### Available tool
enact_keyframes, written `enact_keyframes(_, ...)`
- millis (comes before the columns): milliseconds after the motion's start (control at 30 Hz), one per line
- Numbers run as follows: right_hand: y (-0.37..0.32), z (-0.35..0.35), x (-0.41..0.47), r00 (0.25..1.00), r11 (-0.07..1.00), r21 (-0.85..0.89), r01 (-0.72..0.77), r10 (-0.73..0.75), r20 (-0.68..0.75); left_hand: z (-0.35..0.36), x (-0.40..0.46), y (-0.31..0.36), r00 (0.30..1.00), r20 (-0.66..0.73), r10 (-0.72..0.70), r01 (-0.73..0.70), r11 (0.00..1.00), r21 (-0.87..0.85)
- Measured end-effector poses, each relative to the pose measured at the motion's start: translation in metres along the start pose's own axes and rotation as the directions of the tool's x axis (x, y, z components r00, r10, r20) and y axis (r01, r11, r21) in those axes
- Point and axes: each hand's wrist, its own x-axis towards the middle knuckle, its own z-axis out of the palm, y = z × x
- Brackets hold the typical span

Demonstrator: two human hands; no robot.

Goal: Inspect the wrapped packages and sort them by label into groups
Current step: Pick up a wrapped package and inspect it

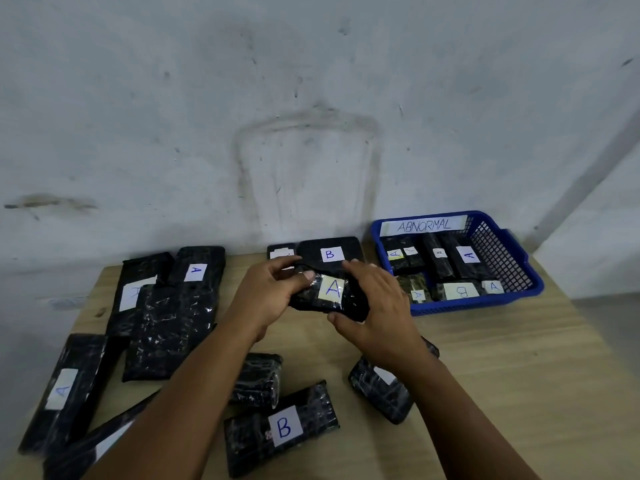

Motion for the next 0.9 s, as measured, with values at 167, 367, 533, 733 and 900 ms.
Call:
enact_keyframes(167,0.026,-0.008,-0.003,1.0,0.988,-0.157,0.006,-0.008,-0.011,0.027,0.008,-0.007,0.999,0.044,-0.007,0.004,0.999,0.047)
enact_keyframes(367,0.075,-0.019,0.003,0.934,0.961,0.039,-0.274,0.276,-0.226,0.061,0.017,-0.019,0.995,0.085,-0.053,0.042,0.992,0.122)
enact_keyframes(533,0.123,-0.027,0.035,0.847,0.886,0.054,-0.46,0.456,-0.272,0.075,0.023,-0.058,0.986,0.06,-0.156,0.137,0.962,0.238)
enact_keyframes(733,0.15,-0.019,0.071,0.836,0.82,-0.177,-0.545,0.548,-0.034,0.078,0.027,-0.091,0.963,0.011,-0.27,0.254,0.919,0.301)
enact_keyframes(900,0.165,-0.014,0.088,0.804,0.789,-0.296,-0.539,0.586,0.099,0.075,0.029,-0.102,0.959,-0.01,-0.285,0.27,0.897,0.349)
